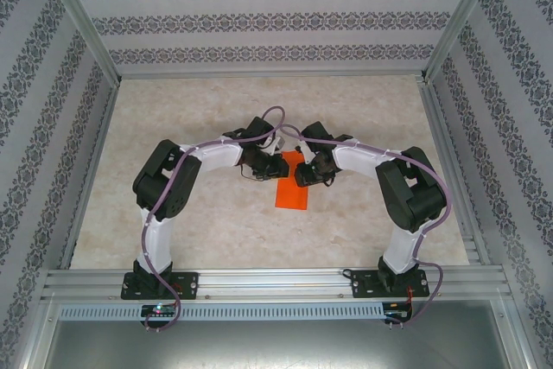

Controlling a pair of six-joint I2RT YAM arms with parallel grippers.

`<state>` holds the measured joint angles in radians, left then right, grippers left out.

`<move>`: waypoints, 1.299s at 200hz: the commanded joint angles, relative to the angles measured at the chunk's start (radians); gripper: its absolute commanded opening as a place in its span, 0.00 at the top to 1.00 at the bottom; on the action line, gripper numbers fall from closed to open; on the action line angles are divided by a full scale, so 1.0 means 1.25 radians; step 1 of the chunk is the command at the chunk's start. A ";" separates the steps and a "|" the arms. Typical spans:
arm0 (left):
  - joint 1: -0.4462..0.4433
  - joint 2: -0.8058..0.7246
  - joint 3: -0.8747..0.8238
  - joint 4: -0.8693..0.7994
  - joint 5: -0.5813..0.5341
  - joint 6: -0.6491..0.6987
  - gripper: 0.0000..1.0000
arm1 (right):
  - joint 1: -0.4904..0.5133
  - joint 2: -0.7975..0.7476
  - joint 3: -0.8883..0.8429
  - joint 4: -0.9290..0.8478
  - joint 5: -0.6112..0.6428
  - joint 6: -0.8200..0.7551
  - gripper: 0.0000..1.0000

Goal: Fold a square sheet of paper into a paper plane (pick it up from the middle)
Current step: Hold the square sheet of paper at the center of the table, then fold the square sheet of paper in half at the center of the table.

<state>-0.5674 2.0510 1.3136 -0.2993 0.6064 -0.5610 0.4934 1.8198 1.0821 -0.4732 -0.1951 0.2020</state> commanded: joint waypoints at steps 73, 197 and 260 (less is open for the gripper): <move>-0.021 0.043 0.001 -0.062 -0.073 0.057 0.82 | -0.002 -0.007 -0.030 0.022 -0.014 0.006 0.58; -0.023 0.067 0.014 -0.101 -0.108 0.088 0.82 | -0.094 -0.226 -0.162 0.158 -0.225 0.133 0.59; -0.023 0.066 0.006 -0.101 -0.110 0.090 0.82 | -0.096 -0.129 -0.176 0.295 -0.334 0.215 0.77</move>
<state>-0.5827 2.0735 1.3460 -0.3496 0.5526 -0.4770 0.3756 1.6131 0.8627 -0.1825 -0.5442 0.4305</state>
